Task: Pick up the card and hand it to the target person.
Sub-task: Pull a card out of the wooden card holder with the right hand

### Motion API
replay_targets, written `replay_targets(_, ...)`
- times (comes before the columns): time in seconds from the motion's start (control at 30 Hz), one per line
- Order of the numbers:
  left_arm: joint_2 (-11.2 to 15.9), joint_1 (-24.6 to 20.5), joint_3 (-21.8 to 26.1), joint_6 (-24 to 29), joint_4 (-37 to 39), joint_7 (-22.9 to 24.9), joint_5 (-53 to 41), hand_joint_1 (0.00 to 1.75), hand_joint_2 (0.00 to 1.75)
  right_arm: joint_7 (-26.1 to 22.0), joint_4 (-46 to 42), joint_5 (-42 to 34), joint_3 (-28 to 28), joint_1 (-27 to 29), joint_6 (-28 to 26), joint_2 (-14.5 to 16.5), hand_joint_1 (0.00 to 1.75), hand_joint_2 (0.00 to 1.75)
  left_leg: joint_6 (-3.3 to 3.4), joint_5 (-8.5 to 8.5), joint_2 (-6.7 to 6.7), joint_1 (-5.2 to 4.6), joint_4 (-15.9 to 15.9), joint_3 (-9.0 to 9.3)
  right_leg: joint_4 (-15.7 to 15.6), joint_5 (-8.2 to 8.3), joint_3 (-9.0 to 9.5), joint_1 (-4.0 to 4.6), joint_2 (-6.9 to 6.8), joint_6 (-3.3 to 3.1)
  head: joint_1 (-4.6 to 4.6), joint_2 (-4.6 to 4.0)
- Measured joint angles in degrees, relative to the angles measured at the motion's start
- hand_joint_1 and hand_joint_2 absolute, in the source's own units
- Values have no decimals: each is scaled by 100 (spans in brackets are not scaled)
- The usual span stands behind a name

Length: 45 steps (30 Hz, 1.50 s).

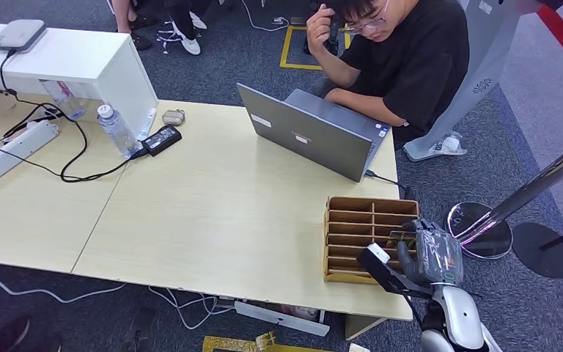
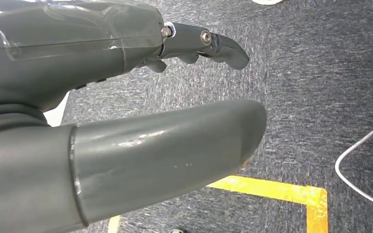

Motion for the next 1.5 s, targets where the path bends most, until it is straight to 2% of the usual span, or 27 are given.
replay_targets(0.4,-1,57,-2,14,0,-52,60,0,0,200,-214,97,8,107,19,-95,84,175,0,0,0,0,0,0,0,0,0,0,0,0,0,0)
replay_targets(0.87,-50,88,-2,129,0,-76,76,0,0,94,-221,-44,106,113,154,-105,82,175,0,0,0,0,0,-1,0,0,0,0,0,0,0,0)
replay_targets(1.07,-84,125,-3,161,0,-116,88,0,0,-19,-155,-111,183,84,150,-97,105,175,0,0,0,0,-1,-1,0,0,0,0,0,0,1,0)
replay_targets(1.2,-98,145,-4,187,0,-167,127,0,0,-34,-117,-132,231,51,136,-93,130,175,0,0,0,0,-1,-1,0,0,0,0,-1,0,0,0)
replay_targets(1.4,-103,155,-5,189,0,-193,156,0,0,-31,-105,-138,263,12,112,-93,136,175,0,0,-2,0,-1,-1,0,0,0,0,-1,0,0,0)
replay_targets(1.5,-108,155,-6,186,0,-198,161,0,0,-4,-105,-130,283,11,106,-92,145,175,0,0,-1,0,-1,0,0,0,0,0,0,0,1,0)
